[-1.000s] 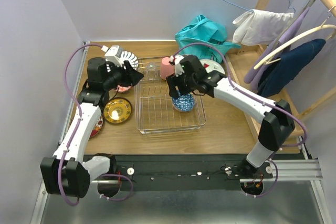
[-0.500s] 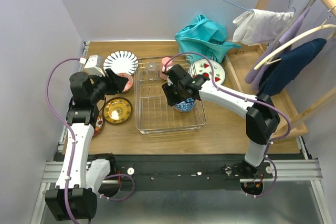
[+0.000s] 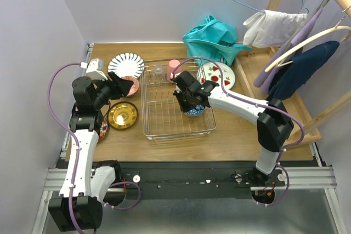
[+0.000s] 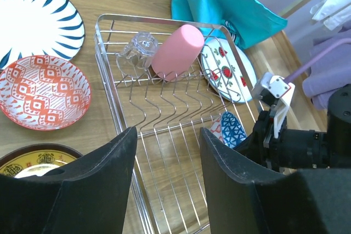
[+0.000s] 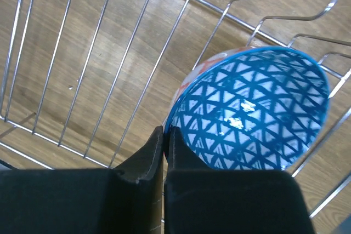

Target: Load the mixed dishes into the dish rack

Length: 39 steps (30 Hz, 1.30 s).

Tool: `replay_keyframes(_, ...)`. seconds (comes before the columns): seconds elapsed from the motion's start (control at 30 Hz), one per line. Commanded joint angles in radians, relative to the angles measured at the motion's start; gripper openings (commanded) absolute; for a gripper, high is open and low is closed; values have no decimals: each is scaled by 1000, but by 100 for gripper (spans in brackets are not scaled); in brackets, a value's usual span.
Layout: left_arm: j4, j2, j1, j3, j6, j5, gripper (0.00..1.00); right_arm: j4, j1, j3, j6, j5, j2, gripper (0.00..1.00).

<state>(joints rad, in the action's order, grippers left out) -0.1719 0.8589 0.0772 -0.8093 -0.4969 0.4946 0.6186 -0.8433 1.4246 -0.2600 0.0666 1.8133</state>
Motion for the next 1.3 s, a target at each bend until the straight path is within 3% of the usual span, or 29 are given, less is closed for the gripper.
replay_keyframes(0.0,37,20,7,-5,-28,35,58,15,0,-20,47,3,-54,3)
replay_keyframes(0.27,41,69,6,-37,-14,56,59,128,0,82,172,-62,-150,0)
replay_keyframes(0.47,48,121,7,-68,-8,52,59,96,0,91,148,-322,-212,0)
replay_keyframes(0.57,19,147,7,-93,17,48,59,-76,1,-1,82,-466,-261,1)
replay_keyframes(0.67,-21,173,6,-117,47,44,59,-357,4,-105,25,-563,-289,1)
replay_keyframes(0.8,-5,174,4,-81,49,82,59,-700,9,-191,-122,-521,-298,0)
replay_keyframes(1.03,-1,166,3,-53,60,62,59,-945,65,-265,-468,-502,-203,1)
replay_keyframes(1.27,-67,180,3,-77,133,52,60,-1073,73,-306,-590,-550,-115,0)
